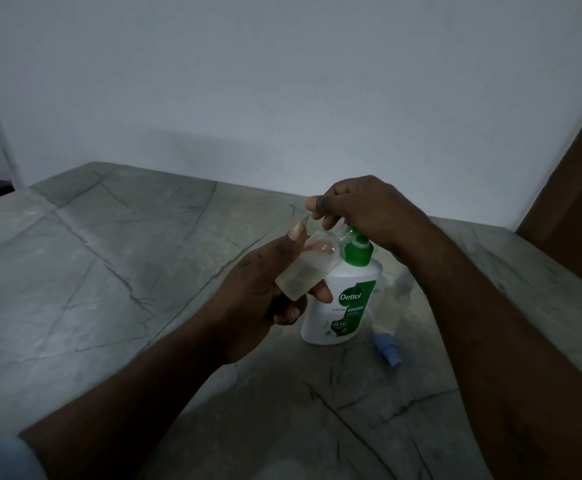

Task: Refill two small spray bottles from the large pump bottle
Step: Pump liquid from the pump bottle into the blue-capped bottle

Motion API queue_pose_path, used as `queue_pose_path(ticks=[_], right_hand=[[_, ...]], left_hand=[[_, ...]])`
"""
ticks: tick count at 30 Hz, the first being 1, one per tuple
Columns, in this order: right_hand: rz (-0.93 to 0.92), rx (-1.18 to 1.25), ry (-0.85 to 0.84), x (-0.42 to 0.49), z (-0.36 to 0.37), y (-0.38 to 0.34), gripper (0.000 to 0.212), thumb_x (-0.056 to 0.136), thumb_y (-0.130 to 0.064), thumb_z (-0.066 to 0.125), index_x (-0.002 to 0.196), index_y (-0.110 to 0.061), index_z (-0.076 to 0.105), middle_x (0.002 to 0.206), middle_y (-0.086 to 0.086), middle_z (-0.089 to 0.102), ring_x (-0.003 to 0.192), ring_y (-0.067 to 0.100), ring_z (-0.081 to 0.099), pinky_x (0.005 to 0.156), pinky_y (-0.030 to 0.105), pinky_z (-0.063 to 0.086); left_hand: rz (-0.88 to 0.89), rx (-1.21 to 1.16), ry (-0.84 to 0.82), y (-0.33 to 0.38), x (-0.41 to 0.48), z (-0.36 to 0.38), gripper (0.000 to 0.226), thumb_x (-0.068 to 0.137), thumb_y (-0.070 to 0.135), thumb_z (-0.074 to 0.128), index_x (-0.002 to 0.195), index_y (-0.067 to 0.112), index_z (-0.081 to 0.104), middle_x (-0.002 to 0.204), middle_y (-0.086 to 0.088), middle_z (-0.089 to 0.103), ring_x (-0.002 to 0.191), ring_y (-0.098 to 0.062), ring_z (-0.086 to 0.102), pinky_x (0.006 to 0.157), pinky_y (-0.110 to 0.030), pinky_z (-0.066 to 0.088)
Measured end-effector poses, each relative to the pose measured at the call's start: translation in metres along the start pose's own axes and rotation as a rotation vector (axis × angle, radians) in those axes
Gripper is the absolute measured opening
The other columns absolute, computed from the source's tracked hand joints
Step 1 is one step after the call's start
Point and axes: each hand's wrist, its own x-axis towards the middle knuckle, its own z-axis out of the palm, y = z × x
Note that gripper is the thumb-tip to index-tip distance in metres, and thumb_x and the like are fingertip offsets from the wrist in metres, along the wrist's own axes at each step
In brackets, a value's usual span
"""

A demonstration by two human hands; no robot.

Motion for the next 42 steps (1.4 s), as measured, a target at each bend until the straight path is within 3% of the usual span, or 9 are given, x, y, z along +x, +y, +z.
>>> queue_pose_path(ticks=[7,13,15,20,23,28,34,38,42], right_hand=[[0.007,-0.034,-0.048,-0.0023,0.0023,-0.0016,0.036,0.093,-0.053,0.064,0.092,-0.019,0.078,0.092,-0.003,0.073,0.087,0.015,0.065,0.082,0.036,0.049],[-0.072,-0.013,0.202,-0.0039,-0.0023,0.0003,0.042,0.089,-0.06,0.066,0.084,-0.019,0.075,0.078,-0.007,0.074,0.064,0.006,0.064,0.058,0.02,0.042],[-0.125,-0.014,0.28,-0.0047,-0.0045,-0.0006,0.041,0.087,-0.06,0.069,0.079,-0.02,0.074,0.075,-0.006,0.074,0.066,0.004,0.065,0.055,0.018,0.042],[-0.101,0.015,0.209,-0.0045,-0.0042,-0.0022,0.037,0.089,-0.056,0.068,0.081,-0.02,0.076,0.075,-0.006,0.074,0.056,-0.007,0.06,0.047,0.01,0.04],[-0.036,0.004,0.11,-0.0024,-0.0044,-0.0009,0.035,0.091,-0.056,0.066,0.085,-0.023,0.077,0.077,-0.009,0.074,0.062,-0.001,0.062,0.057,0.019,0.041],[0.01,-0.04,-0.026,-0.0012,0.0008,-0.0014,0.038,0.09,-0.055,0.066,0.095,-0.019,0.077,0.093,-0.003,0.075,0.087,0.015,0.067,0.075,0.032,0.049],[0.002,-0.07,-0.048,-0.0023,0.0005,-0.0032,0.043,0.091,-0.055,0.064,0.099,-0.015,0.077,0.099,0.002,0.074,0.093,0.019,0.067,0.086,0.038,0.052],[-0.005,-0.053,0.002,-0.0024,0.0013,-0.0015,0.041,0.091,-0.055,0.065,0.098,-0.016,0.077,0.091,-0.003,0.074,0.083,0.012,0.065,0.072,0.03,0.049],[-0.062,0.006,0.185,-0.0034,-0.0035,0.0008,0.039,0.088,-0.057,0.069,0.086,-0.019,0.076,0.079,-0.007,0.074,0.067,0.003,0.063,0.059,0.022,0.042]], left_hand=[[-0.013,0.006,0.014,-0.0026,-0.0003,0.0004,0.06,0.095,0.063,0.045,0.123,0.014,0.067,0.083,-0.014,0.068,0.053,-0.015,0.044,0.049,-0.027,0.031],[0.018,-0.026,-0.013,-0.0006,0.0006,0.0016,0.056,0.093,0.062,0.045,0.122,0.02,0.069,0.086,-0.016,0.069,0.052,-0.014,0.044,0.048,-0.027,0.031],[0.026,-0.03,-0.022,0.0012,-0.0004,0.0016,0.054,0.092,0.062,0.045,0.12,0.023,0.07,0.086,-0.015,0.069,0.053,-0.015,0.044,0.049,-0.027,0.032],[0.028,-0.034,-0.022,0.0018,-0.0003,0.0025,0.055,0.093,0.06,0.045,0.122,0.02,0.069,0.086,-0.016,0.069,0.053,-0.014,0.043,0.048,-0.026,0.031],[0.035,-0.027,-0.018,0.0011,0.0005,0.0015,0.06,0.092,0.062,0.046,0.126,0.017,0.066,0.087,-0.017,0.069,0.051,-0.013,0.044,0.047,-0.025,0.032],[0.007,-0.006,0.007,-0.0013,0.0008,0.0003,0.062,0.09,0.063,0.049,0.123,0.014,0.068,0.084,-0.017,0.068,0.051,-0.014,0.045,0.048,-0.026,0.031],[-0.009,-0.012,0.012,-0.0028,0.0001,0.0003,0.061,0.091,0.063,0.048,0.121,0.014,0.069,0.082,-0.016,0.068,0.05,-0.015,0.044,0.047,-0.026,0.03],[-0.012,-0.013,0.014,-0.0022,0.0004,0.0001,0.061,0.089,0.064,0.048,0.12,0.016,0.069,0.083,-0.015,0.068,0.05,-0.014,0.045,0.048,-0.027,0.03],[-0.005,-0.041,-0.015,-0.0005,-0.0002,-0.0015,0.063,0.087,0.066,0.049,0.123,0.019,0.068,0.084,-0.014,0.069,0.05,-0.013,0.045,0.047,-0.026,0.031]])
